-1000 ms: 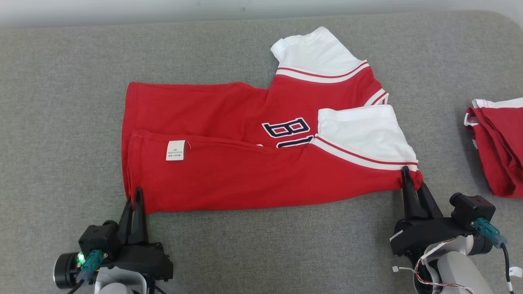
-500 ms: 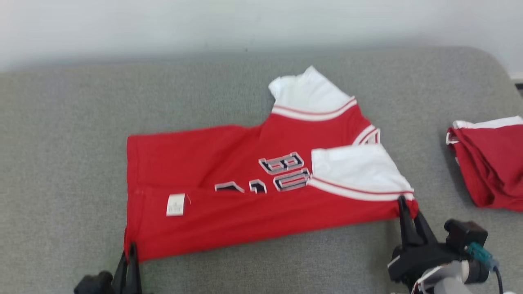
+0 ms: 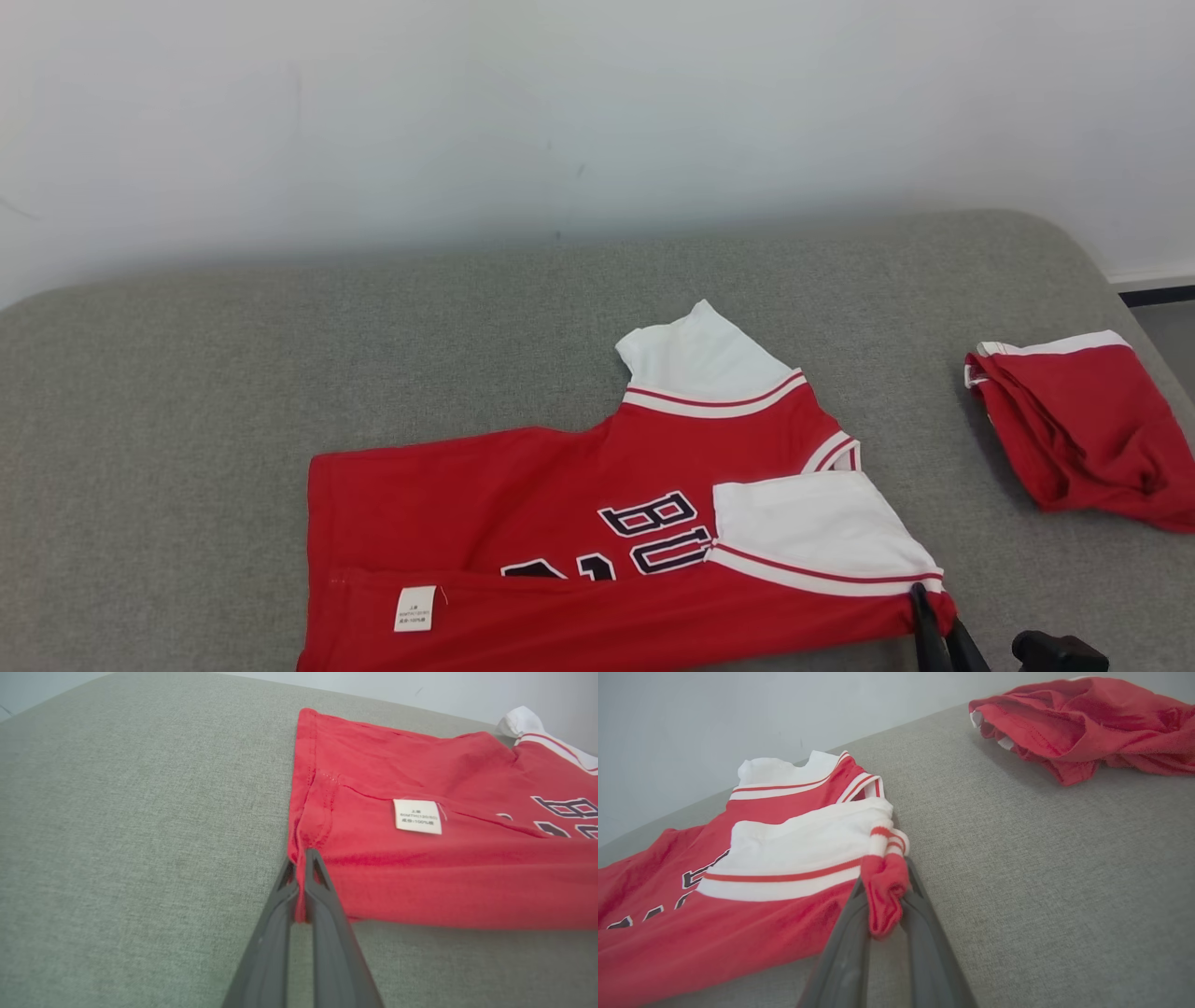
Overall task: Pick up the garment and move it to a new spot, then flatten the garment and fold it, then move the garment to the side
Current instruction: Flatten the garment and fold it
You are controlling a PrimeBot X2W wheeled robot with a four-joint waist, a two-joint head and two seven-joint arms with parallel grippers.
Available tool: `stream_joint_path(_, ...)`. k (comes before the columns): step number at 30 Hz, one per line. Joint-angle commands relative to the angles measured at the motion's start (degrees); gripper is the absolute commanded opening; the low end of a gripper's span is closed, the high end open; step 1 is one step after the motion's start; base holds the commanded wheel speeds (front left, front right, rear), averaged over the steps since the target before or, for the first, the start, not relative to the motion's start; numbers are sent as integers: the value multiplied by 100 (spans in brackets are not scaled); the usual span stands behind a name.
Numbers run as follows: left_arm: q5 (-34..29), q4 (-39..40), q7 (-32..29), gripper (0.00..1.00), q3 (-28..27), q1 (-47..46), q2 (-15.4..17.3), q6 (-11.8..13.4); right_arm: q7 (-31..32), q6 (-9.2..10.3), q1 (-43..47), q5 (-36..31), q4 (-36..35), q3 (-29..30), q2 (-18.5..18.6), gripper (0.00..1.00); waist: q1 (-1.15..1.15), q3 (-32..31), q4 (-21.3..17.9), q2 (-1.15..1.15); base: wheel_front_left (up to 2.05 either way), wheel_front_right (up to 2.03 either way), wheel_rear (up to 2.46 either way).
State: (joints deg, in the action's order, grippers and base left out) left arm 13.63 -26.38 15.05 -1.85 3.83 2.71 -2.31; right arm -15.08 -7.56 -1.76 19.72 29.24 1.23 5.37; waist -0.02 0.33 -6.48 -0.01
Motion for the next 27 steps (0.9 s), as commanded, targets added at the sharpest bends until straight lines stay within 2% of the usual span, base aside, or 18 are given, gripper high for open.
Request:
stream_joint_path(1,37,-23,15,0,12,91,33,52,-6,17,90,24,-18,73,14,0,2,-71,-21,1,0,0,0)
stream_joint_path(5,69,-121,15,0,164,103,32,91,-6,17,174,-46,8,83,6,0,2,-63,1,1,0,0,0)
stream_joint_path(6,85,-133,16,8,185,77,31,97,-5,17,172,-60,46,96,8,31,2,-52,8,1,0,0,0)
stream_joint_path(7,106,-128,15,42,200,47,32,121,-6,17,143,-55,53,116,6,100,2,-37,18,1,0,0,0)
stream_joint_path(8,117,-98,15,97,214,14,31,140,-6,17,91,-54,32,140,13,100,2,-15,31,1,0,0,0)
stream_joint_path(9,123,-69,16,100,234,-13,30,142,-5,17,50,-86,6,159,34,100,2,15,46,1,0,0,0)
stream_joint_path(18,-214,379,16,100,169,-769,24,155,-2,17,-561,-119,-363,304,94,100,2,717,182,1,0,0,0)
stream_joint_path(27,-624,-344,15,100,-64,-2277,120,35,-2,17,-1555,4,-525,-27,156,100,2,1494,221,1,0,0,0)
